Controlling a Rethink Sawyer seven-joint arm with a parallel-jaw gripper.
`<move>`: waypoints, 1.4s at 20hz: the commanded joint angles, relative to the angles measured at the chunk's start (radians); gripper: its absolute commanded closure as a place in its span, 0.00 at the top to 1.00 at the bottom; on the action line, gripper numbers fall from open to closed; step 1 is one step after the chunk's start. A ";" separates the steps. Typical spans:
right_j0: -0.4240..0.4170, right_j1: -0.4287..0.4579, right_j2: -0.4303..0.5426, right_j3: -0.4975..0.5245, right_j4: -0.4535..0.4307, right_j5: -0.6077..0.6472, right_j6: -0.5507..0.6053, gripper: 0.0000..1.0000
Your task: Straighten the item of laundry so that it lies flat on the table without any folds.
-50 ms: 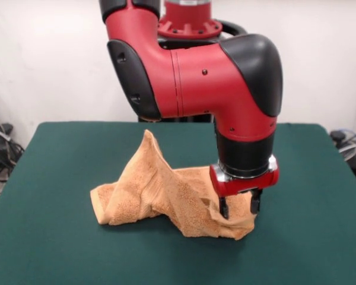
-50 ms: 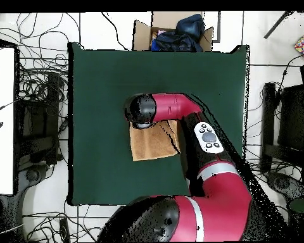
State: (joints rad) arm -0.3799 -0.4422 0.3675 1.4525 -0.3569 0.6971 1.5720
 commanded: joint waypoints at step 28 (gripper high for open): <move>-0.010 0.093 0.067 -0.123 -0.020 0.087 -0.101 1.00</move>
State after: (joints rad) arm -0.4008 -0.3882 0.3720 1.3658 -0.3577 0.6973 1.5720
